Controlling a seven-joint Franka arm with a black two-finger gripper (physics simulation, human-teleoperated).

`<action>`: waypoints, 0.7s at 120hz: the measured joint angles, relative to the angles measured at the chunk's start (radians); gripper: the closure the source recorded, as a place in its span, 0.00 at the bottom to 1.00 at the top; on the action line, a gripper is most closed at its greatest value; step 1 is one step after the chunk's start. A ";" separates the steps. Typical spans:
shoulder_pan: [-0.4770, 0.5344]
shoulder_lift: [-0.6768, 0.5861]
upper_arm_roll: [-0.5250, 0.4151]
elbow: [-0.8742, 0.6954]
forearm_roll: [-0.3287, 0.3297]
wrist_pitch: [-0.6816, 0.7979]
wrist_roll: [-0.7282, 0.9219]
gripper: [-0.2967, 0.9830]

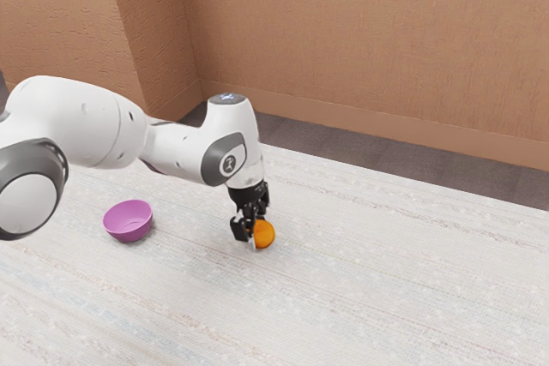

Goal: Place the pear in the bowl.

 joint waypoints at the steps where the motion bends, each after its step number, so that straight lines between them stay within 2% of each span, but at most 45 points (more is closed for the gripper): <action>1: 0.001 -0.003 0.000 -0.002 0.000 0.000 -0.001 0.45; 17: 0.005 -0.052 -0.003 -0.036 0.000 -0.005 -0.008 0.46; 33: 0.051 -0.163 -0.003 -0.121 0.001 -0.007 -0.013 0.47; 66: 0.255 -0.361 -0.004 -0.272 0.010 -0.010 -0.016 0.47; 84: 0.365 -0.381 -0.004 -0.296 0.014 -0.011 -0.015 0.47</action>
